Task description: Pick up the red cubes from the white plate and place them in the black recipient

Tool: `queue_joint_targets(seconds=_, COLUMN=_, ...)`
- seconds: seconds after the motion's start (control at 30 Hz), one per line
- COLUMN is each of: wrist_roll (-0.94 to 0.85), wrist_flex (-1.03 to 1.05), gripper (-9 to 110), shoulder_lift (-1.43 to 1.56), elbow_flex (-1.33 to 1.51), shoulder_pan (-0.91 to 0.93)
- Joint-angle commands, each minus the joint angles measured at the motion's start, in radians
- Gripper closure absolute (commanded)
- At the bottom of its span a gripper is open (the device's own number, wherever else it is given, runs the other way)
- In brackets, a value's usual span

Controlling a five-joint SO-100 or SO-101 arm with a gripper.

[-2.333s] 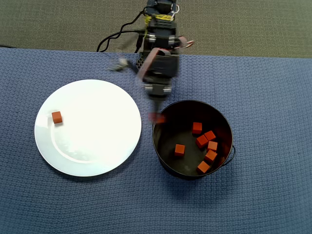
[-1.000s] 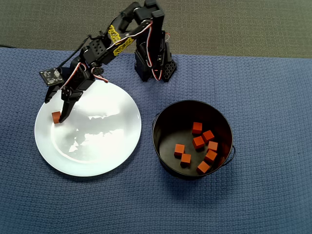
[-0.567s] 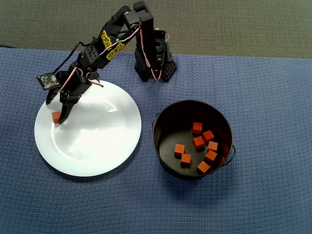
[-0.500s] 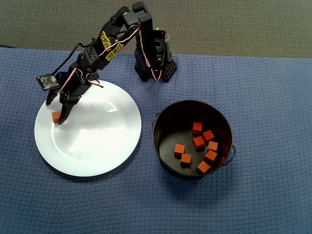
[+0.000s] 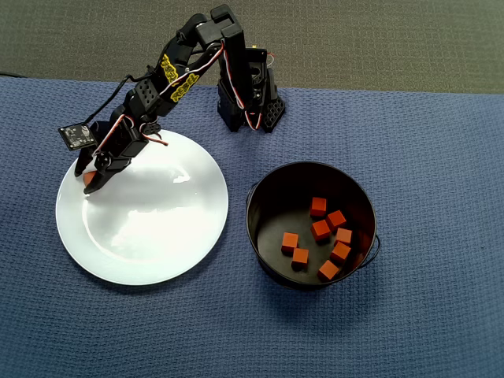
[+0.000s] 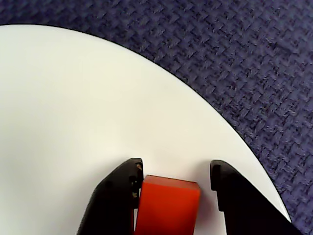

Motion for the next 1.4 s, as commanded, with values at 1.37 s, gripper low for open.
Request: queue_joint_targets(seconds=1.37, wrist_roll=1.269, wrist_flex=1.074, gripper=102, shoulder_lift=0.805, elbow_flex=-0.38, shoulder_pan=-0.819)
